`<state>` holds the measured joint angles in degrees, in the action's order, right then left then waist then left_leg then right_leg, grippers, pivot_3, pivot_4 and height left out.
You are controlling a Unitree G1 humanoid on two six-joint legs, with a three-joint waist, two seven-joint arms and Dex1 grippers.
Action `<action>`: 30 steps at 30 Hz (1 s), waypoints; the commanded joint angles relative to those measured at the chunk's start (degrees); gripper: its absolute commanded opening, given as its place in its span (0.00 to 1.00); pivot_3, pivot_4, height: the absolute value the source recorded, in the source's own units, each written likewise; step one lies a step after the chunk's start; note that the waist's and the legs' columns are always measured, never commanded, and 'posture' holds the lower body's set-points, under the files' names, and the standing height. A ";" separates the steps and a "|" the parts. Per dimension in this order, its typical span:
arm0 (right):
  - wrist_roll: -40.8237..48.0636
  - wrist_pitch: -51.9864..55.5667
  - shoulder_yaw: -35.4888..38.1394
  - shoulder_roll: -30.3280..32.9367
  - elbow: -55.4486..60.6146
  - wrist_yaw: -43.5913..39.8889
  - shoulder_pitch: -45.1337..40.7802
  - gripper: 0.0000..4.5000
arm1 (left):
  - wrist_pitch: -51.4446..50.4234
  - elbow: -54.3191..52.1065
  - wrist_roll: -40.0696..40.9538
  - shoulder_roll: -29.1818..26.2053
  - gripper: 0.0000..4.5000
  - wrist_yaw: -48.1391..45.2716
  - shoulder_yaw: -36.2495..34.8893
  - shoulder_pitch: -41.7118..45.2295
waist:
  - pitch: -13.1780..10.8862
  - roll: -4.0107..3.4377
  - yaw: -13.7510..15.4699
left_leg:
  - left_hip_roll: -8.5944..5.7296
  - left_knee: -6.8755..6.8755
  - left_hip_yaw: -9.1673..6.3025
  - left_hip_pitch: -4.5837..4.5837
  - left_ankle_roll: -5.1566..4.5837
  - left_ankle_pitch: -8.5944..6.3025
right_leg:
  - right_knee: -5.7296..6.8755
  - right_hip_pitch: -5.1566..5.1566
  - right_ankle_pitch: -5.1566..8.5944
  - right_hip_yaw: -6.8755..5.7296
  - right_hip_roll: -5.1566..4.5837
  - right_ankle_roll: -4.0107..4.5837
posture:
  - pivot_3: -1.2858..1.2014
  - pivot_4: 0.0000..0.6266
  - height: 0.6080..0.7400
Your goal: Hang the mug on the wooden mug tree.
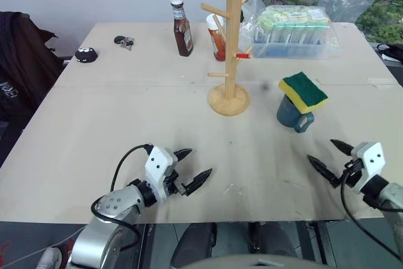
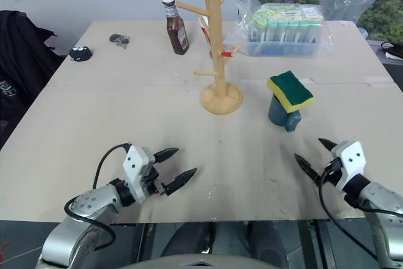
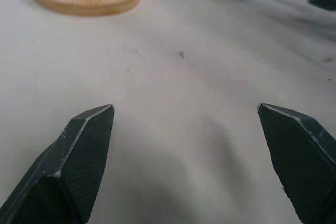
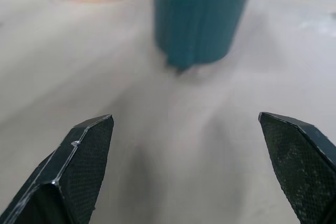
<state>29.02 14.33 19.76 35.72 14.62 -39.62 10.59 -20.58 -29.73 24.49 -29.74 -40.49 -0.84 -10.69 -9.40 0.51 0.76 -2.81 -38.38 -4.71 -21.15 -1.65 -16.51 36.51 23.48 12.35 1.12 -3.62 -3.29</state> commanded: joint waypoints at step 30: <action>19.87 33.12 1.21 3.95 -4.97 11.17 -32.40 0.32 | -11.89 -8.21 10.39 -0.64 1.00 4.52 2.83 25.72 | 0.00 0.04 -0.07 | -0.01 0.04 -0.13 -0.59 0.14 0.08 | -0.49 0.28 -0.18 -0.18 0.05 -0.19 | 0.52 0.24 1.00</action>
<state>48.21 47.34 19.00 39.16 7.99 -28.18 -20.91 -33.37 -35.48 34.94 -30.42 -36.04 2.31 14.34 -9.40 0.55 0.69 -2.82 -38.33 -4.85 -21.74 -1.52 -16.42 36.02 23.76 12.17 0.93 -3.57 -3.48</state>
